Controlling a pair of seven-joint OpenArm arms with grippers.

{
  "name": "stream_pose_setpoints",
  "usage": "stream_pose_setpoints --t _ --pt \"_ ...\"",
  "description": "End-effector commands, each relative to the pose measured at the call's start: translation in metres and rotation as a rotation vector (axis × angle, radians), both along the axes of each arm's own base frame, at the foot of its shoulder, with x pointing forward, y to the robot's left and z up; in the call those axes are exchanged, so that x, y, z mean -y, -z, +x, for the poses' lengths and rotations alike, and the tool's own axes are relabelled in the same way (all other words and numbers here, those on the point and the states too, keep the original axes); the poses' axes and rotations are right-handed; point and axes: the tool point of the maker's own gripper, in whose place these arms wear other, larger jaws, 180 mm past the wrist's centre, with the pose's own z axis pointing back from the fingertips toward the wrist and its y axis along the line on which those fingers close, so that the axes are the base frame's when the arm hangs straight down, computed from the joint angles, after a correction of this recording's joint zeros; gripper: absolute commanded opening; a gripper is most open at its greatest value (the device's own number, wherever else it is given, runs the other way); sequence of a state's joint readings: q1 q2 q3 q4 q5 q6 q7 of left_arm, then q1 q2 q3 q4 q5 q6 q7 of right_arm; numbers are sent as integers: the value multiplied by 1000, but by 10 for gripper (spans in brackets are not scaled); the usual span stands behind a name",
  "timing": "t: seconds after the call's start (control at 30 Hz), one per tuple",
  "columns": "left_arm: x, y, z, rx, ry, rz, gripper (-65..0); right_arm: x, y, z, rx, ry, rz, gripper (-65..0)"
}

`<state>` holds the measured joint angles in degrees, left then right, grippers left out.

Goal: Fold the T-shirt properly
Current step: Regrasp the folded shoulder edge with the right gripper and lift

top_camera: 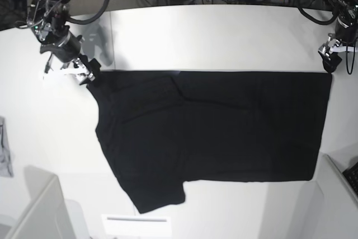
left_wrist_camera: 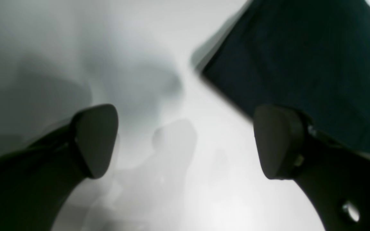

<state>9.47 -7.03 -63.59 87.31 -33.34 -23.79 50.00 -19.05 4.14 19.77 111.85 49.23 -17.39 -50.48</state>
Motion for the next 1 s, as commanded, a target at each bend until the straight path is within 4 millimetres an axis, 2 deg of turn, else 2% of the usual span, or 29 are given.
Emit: stream_pose_setpoints --t 0.0,0.2,0.5,0.67,0.73,0.83,0.97 --pt "-9 -10 9 40 -6 19 0 3 -6 5 28 1 -6 -201" --pt "-17 1 33 67 -27 -55 -26 4 7 3 -6 8 8 -203" --pt "-22 18 52 76 -48 -146 -28 5 7 3 -5 12 6 -201" --pt "-2 25 70 40 43 -146 -86 3 8 3 -4 23 19 -201" --pt "-3 29 68 33 18 -161 -115 0 7 7 4 26 28 -201" --pt "-4 28 68 34 -6 -168 -148 0 22 11 -32 38 54 -201" --pt "-5 27 68 35 -6 -165 -150 1 49 13 -103 58 88 -204"
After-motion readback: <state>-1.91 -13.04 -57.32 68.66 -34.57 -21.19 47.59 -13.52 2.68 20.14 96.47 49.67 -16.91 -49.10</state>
